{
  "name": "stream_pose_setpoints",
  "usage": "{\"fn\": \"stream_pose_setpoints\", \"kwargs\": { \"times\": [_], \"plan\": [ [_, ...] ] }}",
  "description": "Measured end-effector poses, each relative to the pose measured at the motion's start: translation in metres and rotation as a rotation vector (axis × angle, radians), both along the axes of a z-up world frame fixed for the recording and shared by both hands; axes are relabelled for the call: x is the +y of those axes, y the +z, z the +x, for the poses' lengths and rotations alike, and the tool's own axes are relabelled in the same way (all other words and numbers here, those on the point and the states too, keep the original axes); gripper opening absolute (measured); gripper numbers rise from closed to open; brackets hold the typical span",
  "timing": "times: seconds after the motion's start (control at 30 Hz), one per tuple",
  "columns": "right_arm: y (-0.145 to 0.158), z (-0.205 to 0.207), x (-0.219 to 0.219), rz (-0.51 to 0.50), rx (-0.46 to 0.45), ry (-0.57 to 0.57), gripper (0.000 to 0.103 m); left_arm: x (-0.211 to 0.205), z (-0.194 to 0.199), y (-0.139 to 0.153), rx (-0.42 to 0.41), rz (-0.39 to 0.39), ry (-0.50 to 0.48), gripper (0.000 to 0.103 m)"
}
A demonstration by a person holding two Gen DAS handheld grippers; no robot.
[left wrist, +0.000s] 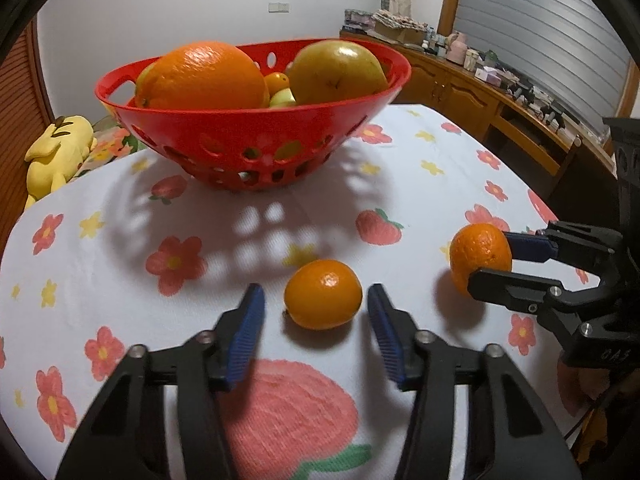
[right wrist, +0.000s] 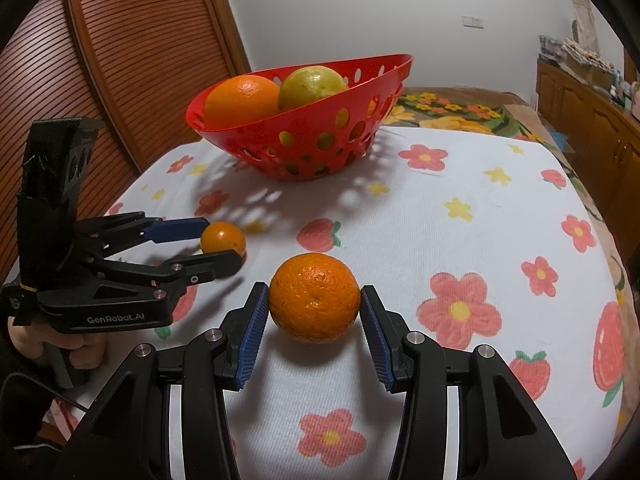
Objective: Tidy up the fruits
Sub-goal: 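Grasp a mandarin with the right tool while the left tool grasps the other mandarin, then lift both mandarins and carry them over the red basket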
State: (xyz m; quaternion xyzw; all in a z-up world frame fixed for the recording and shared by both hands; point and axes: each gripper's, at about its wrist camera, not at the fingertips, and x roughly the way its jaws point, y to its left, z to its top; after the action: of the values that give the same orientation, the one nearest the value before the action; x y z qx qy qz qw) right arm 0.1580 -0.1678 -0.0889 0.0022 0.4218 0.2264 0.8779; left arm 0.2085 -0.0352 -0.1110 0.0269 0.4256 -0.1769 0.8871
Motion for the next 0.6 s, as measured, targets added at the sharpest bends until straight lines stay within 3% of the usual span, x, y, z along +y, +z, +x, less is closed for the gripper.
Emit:
{"fn": "stream_pose_setpoints", "kwargs": {
  "times": [0.13,0.6],
  "plan": [
    [-0.002,0.001,0.002,-0.006,0.003,0.004,0.047,0.001,0.0,0.0,-0.001,-0.009,-0.008,0.037],
    [0.005,0.0,0.002,-0.012,-0.006,0.012,0.047,0.012,-0.009,0.02,-0.047,-0.032,0.025,0.036]
  ]
}}
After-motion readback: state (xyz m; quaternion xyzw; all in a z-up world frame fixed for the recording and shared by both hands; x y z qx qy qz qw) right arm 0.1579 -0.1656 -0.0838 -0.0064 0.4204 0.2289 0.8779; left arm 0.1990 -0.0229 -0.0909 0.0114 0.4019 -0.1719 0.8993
